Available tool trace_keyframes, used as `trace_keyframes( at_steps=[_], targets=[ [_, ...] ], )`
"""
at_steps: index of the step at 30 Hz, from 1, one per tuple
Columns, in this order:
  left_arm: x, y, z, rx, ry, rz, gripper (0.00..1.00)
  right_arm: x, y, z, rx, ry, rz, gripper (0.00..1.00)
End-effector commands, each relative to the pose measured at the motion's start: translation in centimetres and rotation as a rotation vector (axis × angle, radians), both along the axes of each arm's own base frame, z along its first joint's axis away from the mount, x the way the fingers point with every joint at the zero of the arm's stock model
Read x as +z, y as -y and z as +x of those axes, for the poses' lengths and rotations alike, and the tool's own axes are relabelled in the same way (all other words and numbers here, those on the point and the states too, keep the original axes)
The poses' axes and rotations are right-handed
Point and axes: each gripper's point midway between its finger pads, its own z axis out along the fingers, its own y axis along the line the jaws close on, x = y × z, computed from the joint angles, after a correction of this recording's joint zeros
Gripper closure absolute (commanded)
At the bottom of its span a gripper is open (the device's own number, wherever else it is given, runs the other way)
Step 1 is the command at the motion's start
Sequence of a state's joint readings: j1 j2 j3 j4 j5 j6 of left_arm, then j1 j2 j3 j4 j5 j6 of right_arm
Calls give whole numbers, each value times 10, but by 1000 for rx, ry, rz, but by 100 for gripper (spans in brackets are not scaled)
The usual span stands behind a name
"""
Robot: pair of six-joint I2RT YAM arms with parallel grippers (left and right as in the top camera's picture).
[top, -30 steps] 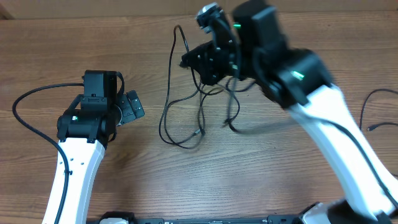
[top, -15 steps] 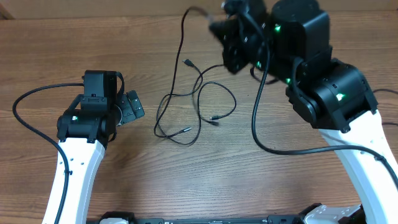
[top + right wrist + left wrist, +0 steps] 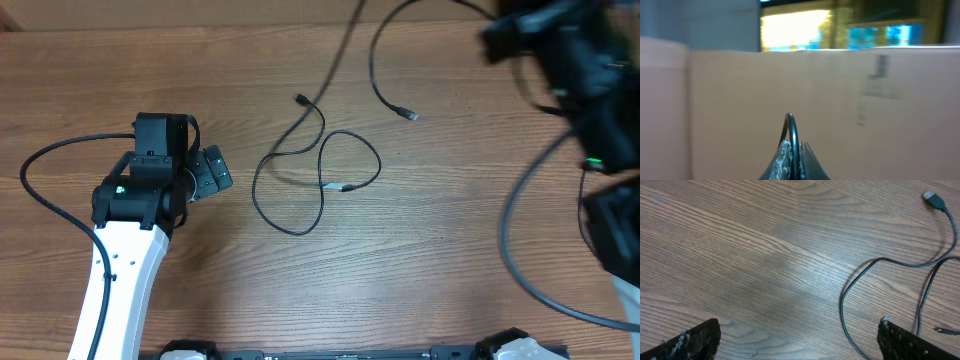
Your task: Untangle cables
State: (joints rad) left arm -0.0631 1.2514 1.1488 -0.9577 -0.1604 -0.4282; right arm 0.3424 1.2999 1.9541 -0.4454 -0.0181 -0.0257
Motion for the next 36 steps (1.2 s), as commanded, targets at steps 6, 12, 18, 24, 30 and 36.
trace_keyframes(
  at_steps=[6,12,18,24,30,36],
  targets=[
    [-2,-1,0,18,-3,-11,1,-91,80,79,-243,-358,105,96],
    [-2,-1,0,18,-3,-11,0,-125,111,140,-332,-380,36,96],
    [-2,-1,0,18,-3,-11,0,-165,122,160,-359,-488,-18,92],
    [-2,-1,0,18,-3,-11,0,-266,123,141,-363,-881,-67,13],
    [-2,-1,0,18,-3,-11,1,-343,127,113,-412,-1218,-49,0],
    [-2,-1,0,18,-3,-11,0,-412,148,96,-603,-1477,-18,0]
  ],
)
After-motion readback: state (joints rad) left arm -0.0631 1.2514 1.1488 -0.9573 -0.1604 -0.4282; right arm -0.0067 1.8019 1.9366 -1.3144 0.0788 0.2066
